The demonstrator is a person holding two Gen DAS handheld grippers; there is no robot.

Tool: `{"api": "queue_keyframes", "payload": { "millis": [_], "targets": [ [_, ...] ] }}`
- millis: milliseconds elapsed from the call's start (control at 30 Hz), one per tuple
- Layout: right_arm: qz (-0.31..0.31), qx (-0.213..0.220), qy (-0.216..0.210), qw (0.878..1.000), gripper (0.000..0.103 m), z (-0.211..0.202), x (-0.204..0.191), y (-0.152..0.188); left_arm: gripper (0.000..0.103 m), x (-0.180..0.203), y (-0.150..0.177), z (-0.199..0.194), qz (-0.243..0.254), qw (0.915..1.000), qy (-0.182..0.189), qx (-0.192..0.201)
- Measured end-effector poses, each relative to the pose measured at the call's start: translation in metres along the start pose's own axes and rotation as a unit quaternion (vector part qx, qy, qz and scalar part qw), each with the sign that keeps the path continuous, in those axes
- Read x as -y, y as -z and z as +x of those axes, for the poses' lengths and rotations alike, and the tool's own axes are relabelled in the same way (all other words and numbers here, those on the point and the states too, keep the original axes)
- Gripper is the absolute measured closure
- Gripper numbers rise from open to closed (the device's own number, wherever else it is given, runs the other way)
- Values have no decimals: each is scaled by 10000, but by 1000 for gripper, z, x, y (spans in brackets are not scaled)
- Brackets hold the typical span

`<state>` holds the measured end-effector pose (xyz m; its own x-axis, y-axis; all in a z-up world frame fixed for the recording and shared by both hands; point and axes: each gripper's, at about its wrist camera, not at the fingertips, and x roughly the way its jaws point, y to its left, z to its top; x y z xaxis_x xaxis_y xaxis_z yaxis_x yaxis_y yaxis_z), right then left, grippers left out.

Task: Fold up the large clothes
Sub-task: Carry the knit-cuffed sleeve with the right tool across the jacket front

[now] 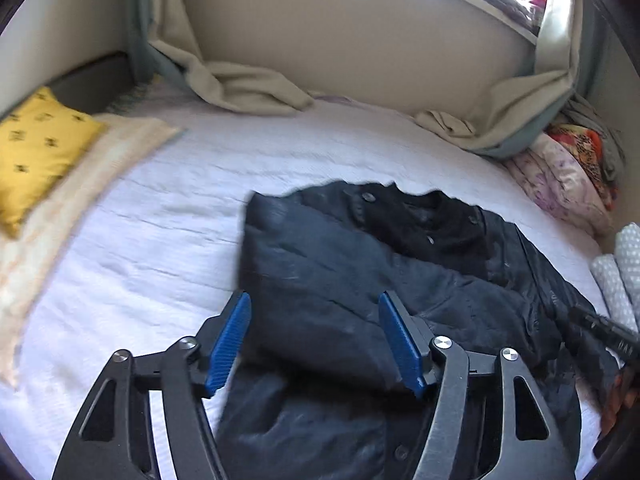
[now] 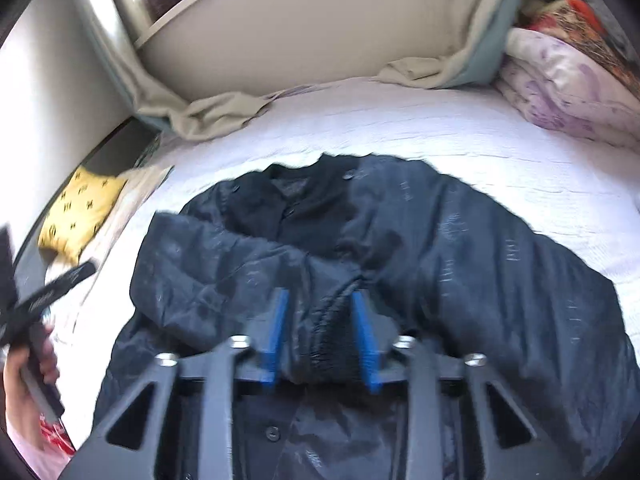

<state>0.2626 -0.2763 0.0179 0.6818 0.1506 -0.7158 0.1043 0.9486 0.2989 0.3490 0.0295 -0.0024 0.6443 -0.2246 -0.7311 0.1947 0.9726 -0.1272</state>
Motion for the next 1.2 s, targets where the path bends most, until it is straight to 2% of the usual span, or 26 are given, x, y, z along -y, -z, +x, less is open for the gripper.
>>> {"api": "queue_keyframes", "payload": {
  "millis": [167, 267, 367, 567, 733, 867, 1067, 1200],
  "targets": [
    [-450, -284, 285, 9982, 83, 33, -19, 17, 45, -7, 13, 55, -6, 9985, -267, -475],
    [-531, -573, 423, 9960, 83, 54, -19, 29, 44, -18, 24, 78, -50, 9967, -351, -726],
    [-450, -851, 468, 9943, 83, 70, -13, 38, 41, -23, 30, 88, -58, 9957, -462, -806],
    [-147, -1096, 349, 9933, 82, 85, 1, 51, 35, -30, 39, 100, -70, 9948, -577, -837],
    [-446, -973, 450, 9932, 82, 90, -1, 61, 29, -30, 47, 103, -125, 9946, -716, -747],
    [-558, -948, 514, 9926, 82, 94, -3, 64, 24, -37, 51, 108, -257, 9947, -644, -762],
    [-454, -817, 372, 9949, 82, 97, 1, 64, 18, -49, 54, 105, -605, 9938, -503, -790],
    [-199, -821, 203, 9962, 77, 90, 6, 61, 18, -40, 48, 88, -364, 9941, -779, -662]
  ]
}}
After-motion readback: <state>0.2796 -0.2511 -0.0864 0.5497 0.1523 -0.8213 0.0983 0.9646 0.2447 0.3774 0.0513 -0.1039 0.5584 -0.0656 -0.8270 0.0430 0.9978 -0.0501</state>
